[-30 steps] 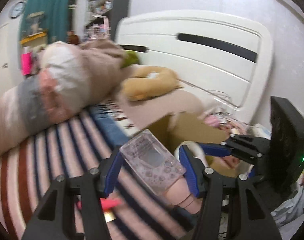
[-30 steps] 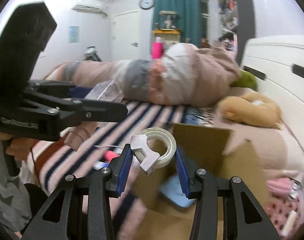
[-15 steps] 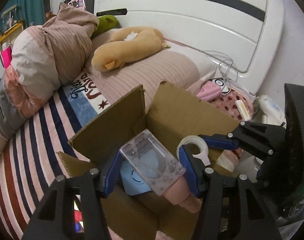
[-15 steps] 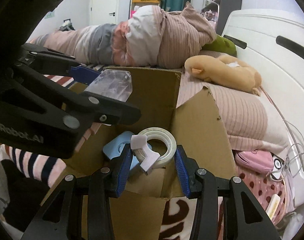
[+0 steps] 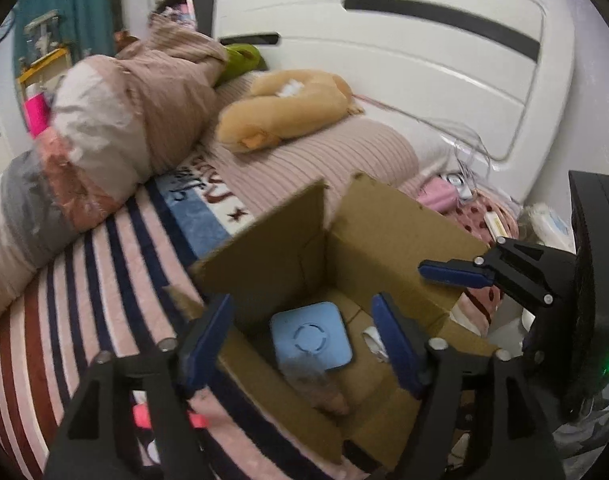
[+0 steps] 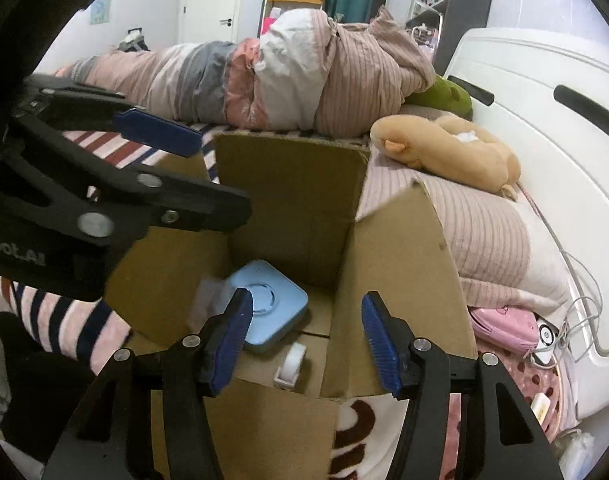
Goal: Organize rigid objects
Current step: 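Drop the clear bottle and tape into the box, opening both grippers, then grasp the contact-lens case with the left gripper while the right grasps the gold tube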
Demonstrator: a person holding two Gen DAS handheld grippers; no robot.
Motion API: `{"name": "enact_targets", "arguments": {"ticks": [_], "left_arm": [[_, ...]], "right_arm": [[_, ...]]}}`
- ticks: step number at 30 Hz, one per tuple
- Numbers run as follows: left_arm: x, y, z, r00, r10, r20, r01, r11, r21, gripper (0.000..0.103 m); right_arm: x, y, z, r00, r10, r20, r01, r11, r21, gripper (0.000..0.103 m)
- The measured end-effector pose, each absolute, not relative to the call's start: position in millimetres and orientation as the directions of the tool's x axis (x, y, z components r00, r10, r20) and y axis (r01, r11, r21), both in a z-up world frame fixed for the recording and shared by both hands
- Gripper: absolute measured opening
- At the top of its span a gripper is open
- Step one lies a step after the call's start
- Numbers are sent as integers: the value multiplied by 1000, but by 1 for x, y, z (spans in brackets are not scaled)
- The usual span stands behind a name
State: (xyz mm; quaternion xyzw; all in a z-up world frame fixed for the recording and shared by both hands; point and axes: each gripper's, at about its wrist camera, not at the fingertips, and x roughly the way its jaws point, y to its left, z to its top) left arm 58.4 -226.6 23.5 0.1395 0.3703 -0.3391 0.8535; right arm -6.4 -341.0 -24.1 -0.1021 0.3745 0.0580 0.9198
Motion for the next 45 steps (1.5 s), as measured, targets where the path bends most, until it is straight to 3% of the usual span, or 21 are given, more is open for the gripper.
{"name": "enact_targets", "arguments": {"ticks": [8, 13, 22, 29, 36, 38, 40, 45], "left_arm": [[46, -138, 36, 611, -453, -650, 575, 818, -29, 81], [44, -67, 28, 676, -400, -619, 471, 880, -55, 84], [63, 35, -32, 702, -332, -630, 308, 939, -151, 87], [83, 60, -89, 649, -329, -686, 259, 943, -207, 87], [92, 58, -107, 611, -363, -703, 272, 931, -244, 87], [94, 54, -111, 607, -348, -715, 269, 936, -227, 87], [96, 49, -114, 594, -354, -722, 280, 933, -227, 87], [96, 32, -126, 517, -443, -733, 383, 885, -265, 87]], "right_arm": [[-11, -294, 14, 780, 167, -603, -263, 962, -75, 58], [-3, -241, 23, 764, 268, -587, -355, 934, -36, 58], [30, -131, -30, 593, 359, -721, -513, 858, 5, 58], [59, -122, -105, 491, 314, -813, -464, 884, 61, 58], [75, -140, -146, 460, 292, -839, -402, 911, 96, 58], [80, -143, -153, 463, 255, -849, -385, 920, 67, 49], [80, -146, -156, 446, 253, -858, -387, 920, 69, 21], [57, -154, -149, 451, 233, -862, -391, 919, 44, 16]]}}
